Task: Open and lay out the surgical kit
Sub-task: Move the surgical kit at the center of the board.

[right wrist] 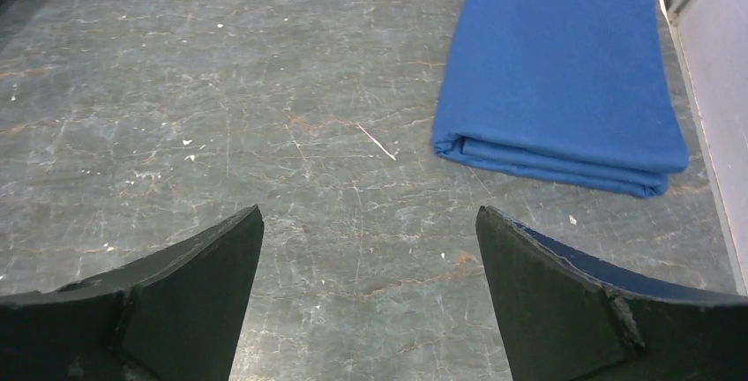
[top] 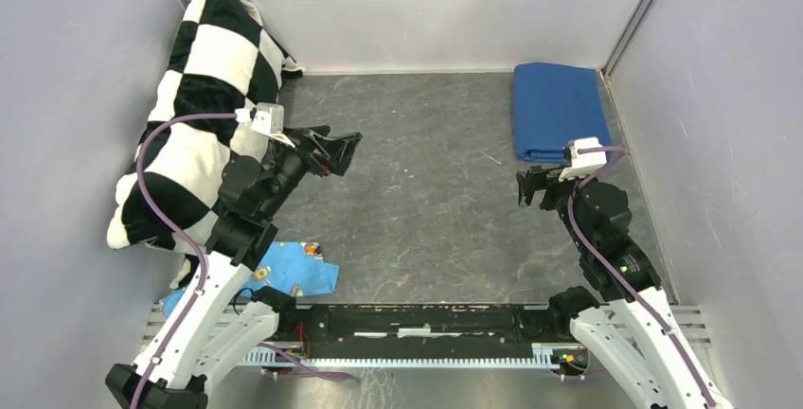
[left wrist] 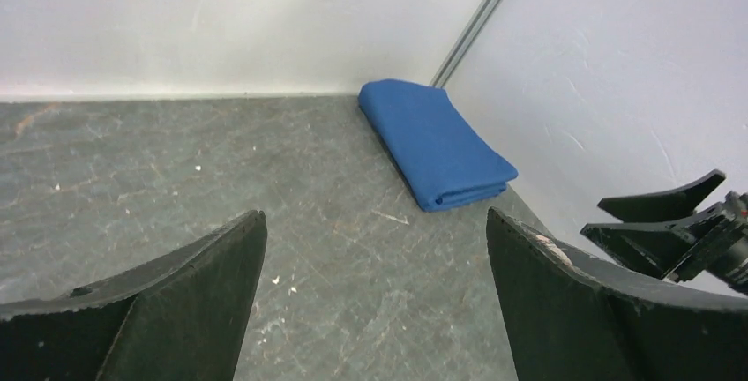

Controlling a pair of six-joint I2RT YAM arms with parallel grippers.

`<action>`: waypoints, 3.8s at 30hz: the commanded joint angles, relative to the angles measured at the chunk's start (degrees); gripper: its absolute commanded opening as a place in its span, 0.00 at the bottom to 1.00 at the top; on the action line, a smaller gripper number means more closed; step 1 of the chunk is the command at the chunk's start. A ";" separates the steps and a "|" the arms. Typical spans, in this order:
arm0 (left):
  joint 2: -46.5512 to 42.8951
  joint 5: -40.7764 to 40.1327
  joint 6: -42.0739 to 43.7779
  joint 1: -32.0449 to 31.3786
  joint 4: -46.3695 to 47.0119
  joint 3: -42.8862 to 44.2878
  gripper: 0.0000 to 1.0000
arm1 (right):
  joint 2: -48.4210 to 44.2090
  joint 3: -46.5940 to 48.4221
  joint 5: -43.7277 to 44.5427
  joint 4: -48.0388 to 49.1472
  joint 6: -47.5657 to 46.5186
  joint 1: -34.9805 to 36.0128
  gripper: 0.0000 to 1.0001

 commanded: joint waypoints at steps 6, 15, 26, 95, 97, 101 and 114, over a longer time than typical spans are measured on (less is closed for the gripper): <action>0.39 -3.56 3.90 -0.98 12.42 -0.84 0.99 | 1.87 -1.23 6.29 0.75 1.47 0.61 0.98; 1.10 -4.16 4.61 -1.13 15.05 -0.94 1.00 | 8.88 -3.26 4.50 5.64 2.39 0.75 0.98; 2.19 -3.65 4.57 -1.30 15.74 -0.64 1.00 | 22.30 -9.46 3.56 19.75 27.69 -9.23 0.98; 9.54 5.89 -0.93 -2.62 18.86 -0.44 1.00 | 78.65 -11.32 -14.64 85.18 55.71 -34.09 0.37; 9.72 5.94 -0.99 -2.61 18.99 -0.48 1.00 | 79.13 -10.88 -15.22 85.65 55.99 -34.05 0.36; 9.80 6.12 -1.11 -2.61 19.08 -0.48 1.00 | 79.00 -10.40 -15.82 86.15 55.51 -34.04 0.37; 10.07 6.32 -1.34 -2.63 19.26 -0.54 1.00 | 81.61 -8.80 -18.19 88.17 56.70 -34.10 0.19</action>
